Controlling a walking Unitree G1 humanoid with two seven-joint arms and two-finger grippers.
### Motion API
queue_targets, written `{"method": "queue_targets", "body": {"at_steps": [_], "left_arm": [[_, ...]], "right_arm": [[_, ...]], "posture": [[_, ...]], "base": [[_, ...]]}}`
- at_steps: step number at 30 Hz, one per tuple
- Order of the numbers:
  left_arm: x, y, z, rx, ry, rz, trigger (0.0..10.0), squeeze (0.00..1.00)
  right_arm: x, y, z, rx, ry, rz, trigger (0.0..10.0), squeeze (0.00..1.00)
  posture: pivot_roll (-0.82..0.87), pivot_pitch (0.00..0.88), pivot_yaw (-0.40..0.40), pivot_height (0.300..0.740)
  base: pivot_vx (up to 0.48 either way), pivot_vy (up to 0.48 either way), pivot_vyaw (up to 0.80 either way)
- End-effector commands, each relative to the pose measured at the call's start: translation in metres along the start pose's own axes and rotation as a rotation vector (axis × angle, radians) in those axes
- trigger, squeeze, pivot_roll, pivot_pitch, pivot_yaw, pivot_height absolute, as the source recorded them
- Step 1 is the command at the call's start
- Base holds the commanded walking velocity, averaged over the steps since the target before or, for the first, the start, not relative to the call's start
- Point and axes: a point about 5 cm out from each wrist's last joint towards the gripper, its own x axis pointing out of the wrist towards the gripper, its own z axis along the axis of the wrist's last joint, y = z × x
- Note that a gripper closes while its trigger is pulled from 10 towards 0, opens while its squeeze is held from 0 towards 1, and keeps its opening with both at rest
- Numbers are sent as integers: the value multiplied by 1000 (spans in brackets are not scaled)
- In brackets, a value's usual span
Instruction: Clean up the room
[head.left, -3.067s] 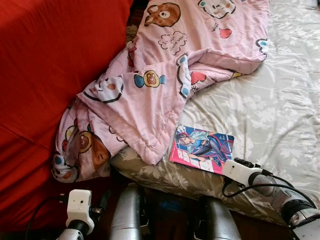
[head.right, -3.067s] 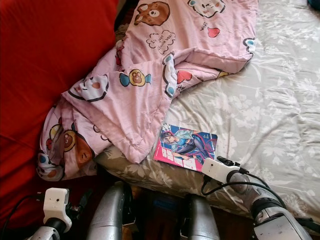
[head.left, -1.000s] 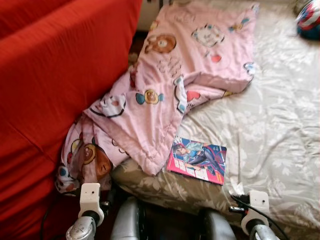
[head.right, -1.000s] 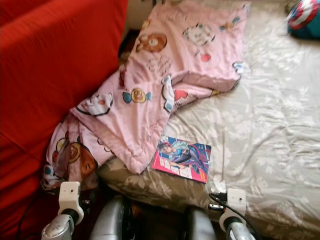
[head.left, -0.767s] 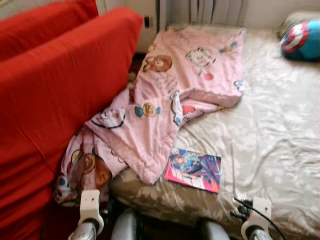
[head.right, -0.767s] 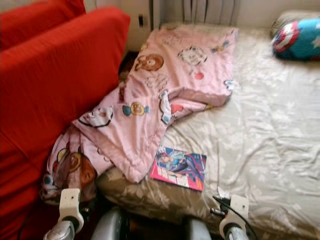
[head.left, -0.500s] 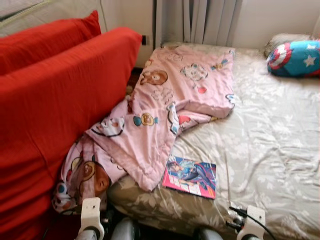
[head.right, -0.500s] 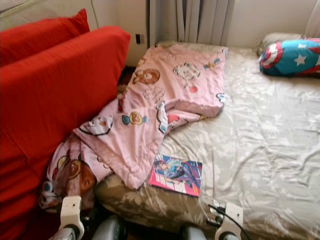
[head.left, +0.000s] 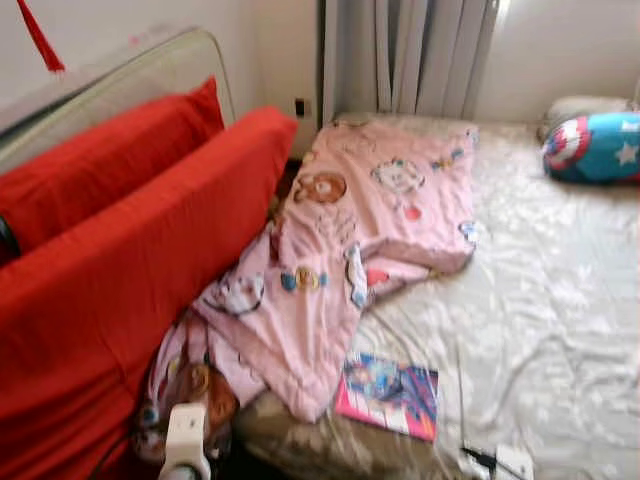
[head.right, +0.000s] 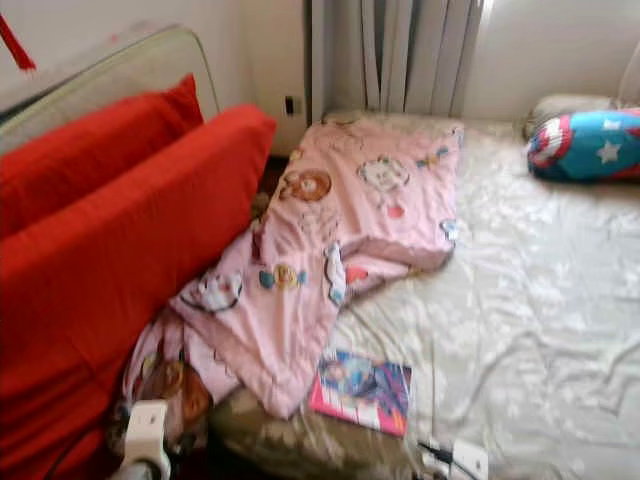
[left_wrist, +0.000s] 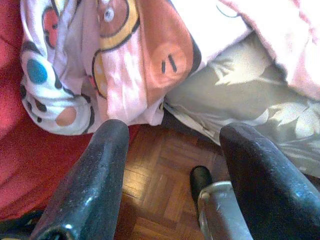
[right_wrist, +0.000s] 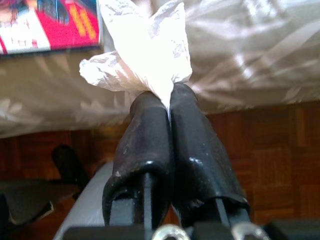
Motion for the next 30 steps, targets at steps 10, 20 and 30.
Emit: {"method": "queue_targets", "body": {"at_steps": [10,20,30], "left_arm": [[-12,7,-35,-29,126,32,10000,0],[-21,15,-53,-36,171,35,10000,0],[-19,15,-50,-44,171,52,10000,0]], "right_arm": [[-2,-9,-6,-31,33,-18,10000,0],[-2,1,-8,-114,29,19,10000,0],[0,6,-2,-123,13,24,10000,0]], "posture": [[16,0,-31,740],[8,0,-13,740],[7,7,0,740]], "base": [[0,0,0],[0,0,558],[0,0,800]]}}
